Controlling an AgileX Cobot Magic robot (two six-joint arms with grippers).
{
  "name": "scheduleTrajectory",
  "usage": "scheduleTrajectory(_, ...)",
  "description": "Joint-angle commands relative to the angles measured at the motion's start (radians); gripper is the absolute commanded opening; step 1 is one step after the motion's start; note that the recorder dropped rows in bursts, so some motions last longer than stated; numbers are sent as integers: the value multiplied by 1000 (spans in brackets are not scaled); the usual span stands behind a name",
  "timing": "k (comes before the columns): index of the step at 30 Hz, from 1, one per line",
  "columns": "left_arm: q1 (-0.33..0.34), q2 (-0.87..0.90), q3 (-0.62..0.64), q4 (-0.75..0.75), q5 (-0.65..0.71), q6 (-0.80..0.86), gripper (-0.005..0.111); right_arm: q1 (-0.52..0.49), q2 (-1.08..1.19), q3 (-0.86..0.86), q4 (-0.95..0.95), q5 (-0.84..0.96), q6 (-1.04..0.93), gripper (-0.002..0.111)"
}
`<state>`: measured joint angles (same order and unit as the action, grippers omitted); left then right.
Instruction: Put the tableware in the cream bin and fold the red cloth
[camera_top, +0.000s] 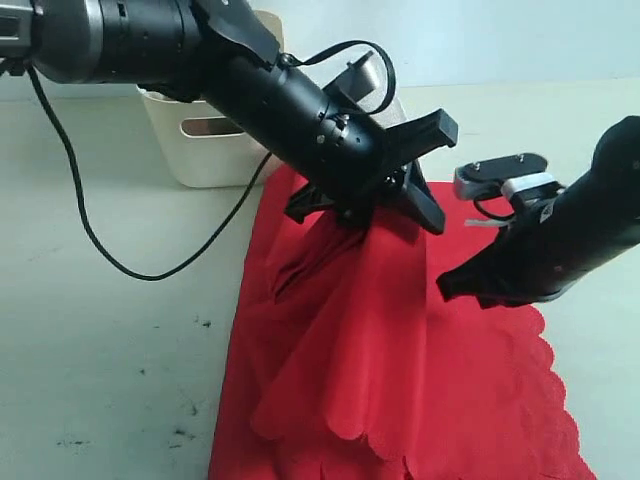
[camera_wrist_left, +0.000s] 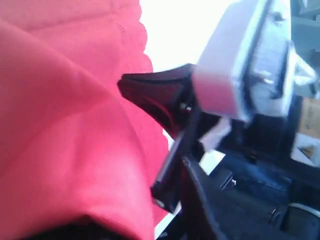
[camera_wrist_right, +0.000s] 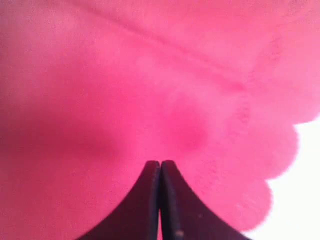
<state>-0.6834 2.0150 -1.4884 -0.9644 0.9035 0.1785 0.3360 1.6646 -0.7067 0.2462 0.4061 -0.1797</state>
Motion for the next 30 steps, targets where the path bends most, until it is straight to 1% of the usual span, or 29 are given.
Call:
scheduleTrajectory(1,-4,19,-14,-75,-68,42,44,-29,-152,-42,-287,129,261,0)
scheduleTrajectory(2,-4,21,-14,-91,-72,63,47,-38,-179,-52,-335,159,299,0)
scheduleTrajectory(4,-4,38,-14,-153,-72,123,56,-66,-248,-65,-414,218,350,0)
scheduleTrajectory(7,-10,74,-14,-272,-25,213,73,-98,-343,-68,-432,258,360,0)
scheduleTrajectory(8,-16,87,-14,-302,-18,245,77,-104,-373,-68,-432,268,360,0)
scheduleTrajectory(9,-30,110,-15,-297,-16,294,78,-106,-423,-68,-433,288,360,0)
scheduleTrajectory(10,-35,125,-15,-271,-20,318,78,-106,-444,-68,-433,299,360,0)
scheduleTrajectory(12,-35,139,-18,-98,-6,306,78,-106,-497,-68,-433,330,364,0)
scheduleTrajectory(13,-42,135,-44,87,43,266,78,-106,-525,-68,-433,347,364,0)
scheduleTrajectory(14,-51,133,-68,198,68,236,78,-106,-539,-68,-434,351,364,0)
scheduleTrajectory(15,-75,119,-117,377,93,197,78,-106,-560,-68,-434,351,364,0)
scheduleTrajectory(16,-97,108,-150,431,89,201,78,-106,-569,-68,-434,356,364,0)
scheduleTrajectory(18,-128,73,-204,485,66,236,78,-106,-581,-68,-438,367,364,0)
scheduleTrajectory(21,-133,-3,-225,541,48,222,78,-106,-583,-68,-441,395,364,0)
scheduleTrajectory(23,-108,-32,-225,671,105,93,78,-106,-583,-68,-441,399,364,0)
scheduleTrajectory(24,-85,-32,-222,692,148,45,78,-106,-583,-68,-441,399,364,0)
scheduleTrajectory(27,-29,-12,-183,652,216,-17,78,-106,-583,-68,-439,399,364,0)
scheduleTrajectory(30,20,24,-125,608,228,-81,78,-106,-583,-68,-437,399,364,0)
